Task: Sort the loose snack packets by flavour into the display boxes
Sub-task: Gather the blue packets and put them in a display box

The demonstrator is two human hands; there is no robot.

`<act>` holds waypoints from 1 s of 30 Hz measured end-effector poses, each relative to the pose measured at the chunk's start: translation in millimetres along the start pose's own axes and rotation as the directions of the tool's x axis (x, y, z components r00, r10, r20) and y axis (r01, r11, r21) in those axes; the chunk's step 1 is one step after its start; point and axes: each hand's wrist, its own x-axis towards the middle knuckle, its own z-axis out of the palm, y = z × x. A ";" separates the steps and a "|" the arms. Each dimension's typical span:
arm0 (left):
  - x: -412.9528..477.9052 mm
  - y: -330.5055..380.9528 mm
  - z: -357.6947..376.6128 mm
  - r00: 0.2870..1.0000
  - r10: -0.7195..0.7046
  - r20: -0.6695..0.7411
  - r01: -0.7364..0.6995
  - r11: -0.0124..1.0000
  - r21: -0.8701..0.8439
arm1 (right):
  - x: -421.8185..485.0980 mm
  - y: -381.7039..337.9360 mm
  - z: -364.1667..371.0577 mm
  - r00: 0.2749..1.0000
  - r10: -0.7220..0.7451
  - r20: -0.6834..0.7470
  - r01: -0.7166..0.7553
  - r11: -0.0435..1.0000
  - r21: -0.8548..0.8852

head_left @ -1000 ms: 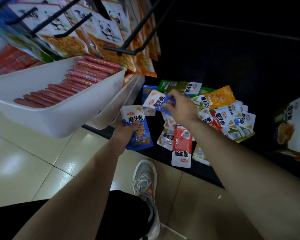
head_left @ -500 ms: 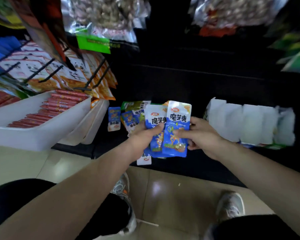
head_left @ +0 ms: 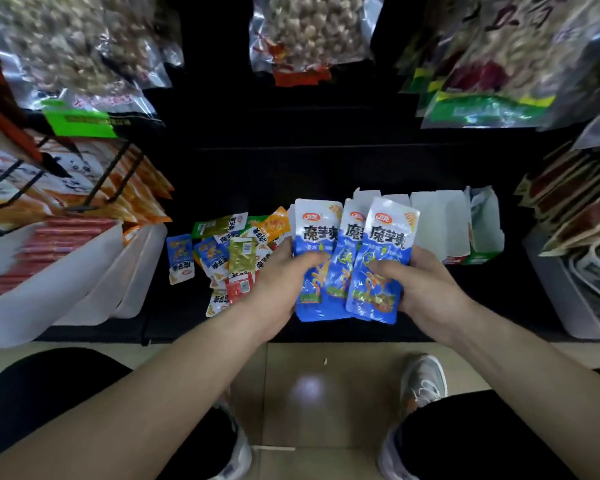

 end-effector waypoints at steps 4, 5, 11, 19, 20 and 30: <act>14.3 -8.2 11.2 0.990 0.137 -0.006 -0.135 0.977 0.167 | 15.6 -4.6 -15.2 0.999 -0.043 0.031 0.043 0.999 0.023; 19.5 -9.2 13.4 0.988 0.152 -0.031 -0.144 0.974 0.177 | 20.6 -5.1 -16.9 0.997 -0.053 0.051 0.052 0.998 0.024; 46.5 -2.0 25.5 0.998 -0.062 0.001 0.062 0.992 -0.106 | 46.8 0.3 -25.2 0.999 0.014 0.042 -0.018 0.995 0.103; 72.3 -8.9 13.7 0.992 0.120 -0.023 -0.114 0.973 0.199 | 67.1 15.7 -27.6 0.999 0.003 0.048 -0.006 0.998 0.061; 73.0 -8.2 14.1 0.992 0.127 -0.023 -0.120 0.974 0.192 | 69.0 17.5 -27.7 1.000 -0.002 0.030 0.000 0.999 0.043; 74.6 -2.0 6.5 0.992 0.128 -0.006 -0.126 0.979 0.161 | 70.5 12.6 -29.9 0.996 -0.085 -0.015 0.085 0.995 -0.049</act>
